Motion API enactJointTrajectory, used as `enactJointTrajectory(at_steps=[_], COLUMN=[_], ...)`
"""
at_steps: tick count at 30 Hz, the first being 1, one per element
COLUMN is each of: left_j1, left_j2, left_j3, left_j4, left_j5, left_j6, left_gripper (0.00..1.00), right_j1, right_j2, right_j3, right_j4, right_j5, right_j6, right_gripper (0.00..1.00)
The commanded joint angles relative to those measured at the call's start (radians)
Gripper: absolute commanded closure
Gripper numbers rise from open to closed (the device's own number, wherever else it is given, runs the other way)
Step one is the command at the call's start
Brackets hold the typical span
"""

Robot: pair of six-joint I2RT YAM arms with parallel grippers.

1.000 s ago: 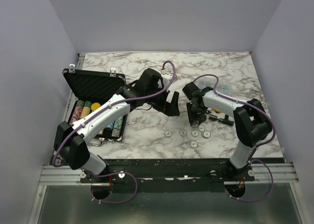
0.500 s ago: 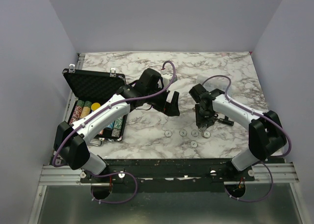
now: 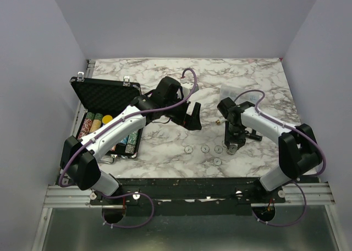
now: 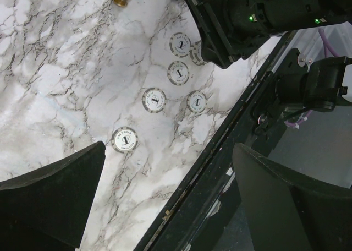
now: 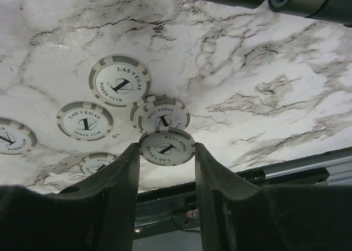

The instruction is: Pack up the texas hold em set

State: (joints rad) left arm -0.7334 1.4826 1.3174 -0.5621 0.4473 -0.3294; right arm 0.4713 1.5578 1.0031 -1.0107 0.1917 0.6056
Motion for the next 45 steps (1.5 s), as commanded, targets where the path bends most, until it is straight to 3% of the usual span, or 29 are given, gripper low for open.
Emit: enactJointTrajectory(at_steps=[1, 18, 29, 45], left_j1=[-0.003, -0.003, -0.003, -0.003], left_j2=[-0.013, -0.005, -0.006, -0.016], left_j3=[-0.013, -0.013, -0.012, -0.012], left_j4=[0.021, 0.021, 0.022, 0.016], left_j5=[0.016, 0.018, 0.021, 0.004], left_j6=[0.006, 0.006, 0.004, 0.013], left_gripper=[0.01, 0.01, 0.02, 0.02], right_j1=[-0.003, -0.003, -0.003, -0.025], right_j2=[0.038, 0.064, 0.076, 0.202], right_j3=[-0.008, -0.031, 0.016, 0.124], right_j4=[0.032, 0.049, 0.054, 0.136], right_j5=[-0.018, -0.038, -0.026, -0.072], right_j6=[0.009, -0.009, -0.014, -0.085], right_gripper=[0.76, 0.69, 0.43, 0.36])
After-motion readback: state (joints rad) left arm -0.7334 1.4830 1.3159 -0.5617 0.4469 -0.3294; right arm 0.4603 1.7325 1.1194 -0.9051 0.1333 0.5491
